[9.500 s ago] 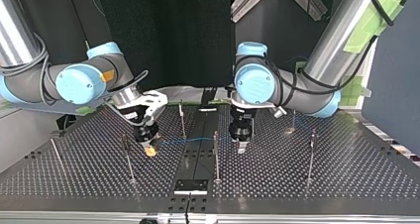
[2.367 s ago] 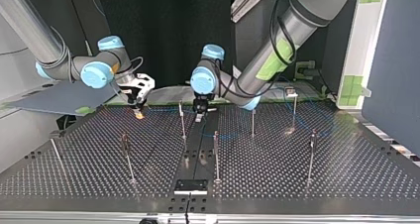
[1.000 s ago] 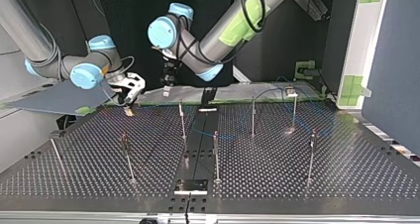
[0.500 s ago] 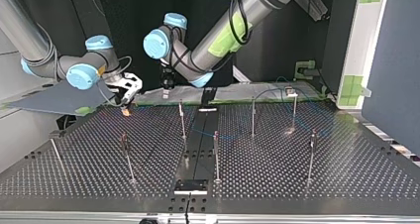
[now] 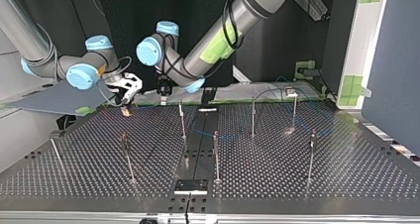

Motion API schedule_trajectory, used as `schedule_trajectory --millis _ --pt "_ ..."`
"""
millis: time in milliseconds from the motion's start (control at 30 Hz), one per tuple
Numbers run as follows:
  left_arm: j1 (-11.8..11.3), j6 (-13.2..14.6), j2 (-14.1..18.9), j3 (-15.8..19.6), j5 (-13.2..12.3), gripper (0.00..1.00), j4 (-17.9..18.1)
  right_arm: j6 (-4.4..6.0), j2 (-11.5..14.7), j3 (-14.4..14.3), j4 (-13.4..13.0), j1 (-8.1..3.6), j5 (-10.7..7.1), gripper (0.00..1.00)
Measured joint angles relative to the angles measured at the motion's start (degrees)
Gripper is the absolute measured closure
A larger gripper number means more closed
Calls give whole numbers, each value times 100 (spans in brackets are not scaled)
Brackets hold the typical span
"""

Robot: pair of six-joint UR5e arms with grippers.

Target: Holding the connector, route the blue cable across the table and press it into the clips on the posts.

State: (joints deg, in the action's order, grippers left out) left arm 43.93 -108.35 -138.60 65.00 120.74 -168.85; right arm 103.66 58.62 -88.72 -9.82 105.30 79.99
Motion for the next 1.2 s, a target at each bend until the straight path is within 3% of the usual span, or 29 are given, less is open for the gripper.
schedule_trajectory --millis 200,567,833,867,900,933,967,1000,1033,1067,1100,1133,1200 --pt "-26 -2 -52 -186 -14 0 69 -3 3 0 -3 18 -1 100" --pt "-90 -80 -639 -786 -155 0 -146 -11 13 6 -4 22 -1 100" --pt "-73 -112 -700 -972 -117 0 -296 -3 22 5 -10 13 -1 100" --pt "-65 -113 -699 -973 -105 13 -297 -3 22 5 -10 12 -1 100" --pt "-58 -112 -699 -973 -93 13 -295 -3 22 6 -10 11 -1 100" --pt "-49 -110 -699 -973 -80 29 -289 -2 23 6 -11 10 0 100" --pt "-43 -105 -699 -973 -72 54 -284 -3 23 6 -11 9 -1 100" --pt "-38 -100 -700 -973 -67 54 -278 -2 23 6 -11 9 -1 100" --pt "-33 -93 -702 -973 -62 78 -268 -3 23 6 -11 9 0 100" --pt "-30 -91 -702 -973 -59 92 -260 -1 23 6 -11 8 0 100" --pt "-27 -94 -700 -973 -58 92 -252 1 24 6 -12 7 -1 100" --pt "-26 -98 -699 -973 -57 100 -242 2 24 6 -12 6 0 100" --pt "-25 -107 -698 -974 -56 100 -228 4 24 6 -11 6 0 100"
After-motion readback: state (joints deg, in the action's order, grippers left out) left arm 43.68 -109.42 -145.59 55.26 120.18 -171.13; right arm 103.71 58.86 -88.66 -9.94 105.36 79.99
